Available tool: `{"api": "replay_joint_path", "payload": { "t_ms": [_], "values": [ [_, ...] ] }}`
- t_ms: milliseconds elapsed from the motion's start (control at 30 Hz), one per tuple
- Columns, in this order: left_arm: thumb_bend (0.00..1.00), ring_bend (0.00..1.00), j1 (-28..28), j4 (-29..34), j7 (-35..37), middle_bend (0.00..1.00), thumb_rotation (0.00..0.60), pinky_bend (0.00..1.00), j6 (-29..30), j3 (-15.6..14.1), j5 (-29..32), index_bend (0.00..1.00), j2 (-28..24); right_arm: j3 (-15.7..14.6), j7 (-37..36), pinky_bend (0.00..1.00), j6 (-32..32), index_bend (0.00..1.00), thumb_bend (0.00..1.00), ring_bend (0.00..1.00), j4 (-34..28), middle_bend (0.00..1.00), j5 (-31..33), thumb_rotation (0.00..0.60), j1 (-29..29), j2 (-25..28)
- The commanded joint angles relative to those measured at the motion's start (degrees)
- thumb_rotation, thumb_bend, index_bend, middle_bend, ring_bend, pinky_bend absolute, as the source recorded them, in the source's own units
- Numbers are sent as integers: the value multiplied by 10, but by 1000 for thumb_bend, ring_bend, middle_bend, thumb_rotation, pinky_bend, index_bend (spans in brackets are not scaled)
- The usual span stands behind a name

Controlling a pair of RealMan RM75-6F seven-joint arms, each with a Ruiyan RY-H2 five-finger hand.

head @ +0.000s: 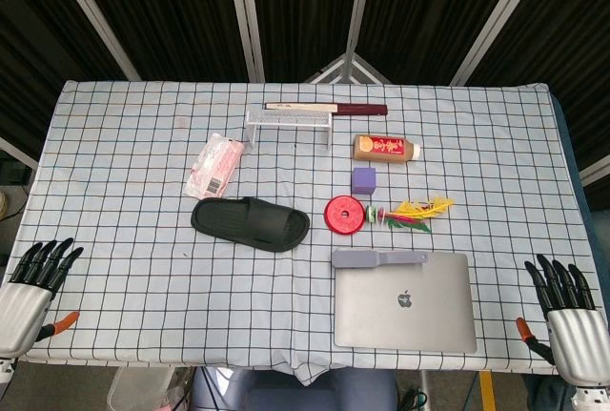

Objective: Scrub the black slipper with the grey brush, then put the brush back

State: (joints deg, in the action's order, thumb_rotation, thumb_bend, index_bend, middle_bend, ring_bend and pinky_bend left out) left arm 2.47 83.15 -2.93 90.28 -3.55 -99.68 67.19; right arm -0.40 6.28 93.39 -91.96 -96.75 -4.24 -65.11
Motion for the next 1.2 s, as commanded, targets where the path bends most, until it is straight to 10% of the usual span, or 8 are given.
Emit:
{"api": "replay_joint_path", "payload": {
  "t_ms": [33,467,1200],
  "values": [
    [93,0,0,0,-2,0,600,0,-2,-1,1,0,1,1,1,0,-2,0,353,0,0,0,3,600,1,-1],
    [93,0,9,11,-36,0,600,0,-26,2,13,0,9,12,33,0,-34,0,353,0,3,0,19,600,22,-41],
    [93,0,13,29,-43,0,600,0,-37,10,41,0,-5,58,287,34,-318,128,352,45,-146,150,125,600,194,-147]
  ]
}}
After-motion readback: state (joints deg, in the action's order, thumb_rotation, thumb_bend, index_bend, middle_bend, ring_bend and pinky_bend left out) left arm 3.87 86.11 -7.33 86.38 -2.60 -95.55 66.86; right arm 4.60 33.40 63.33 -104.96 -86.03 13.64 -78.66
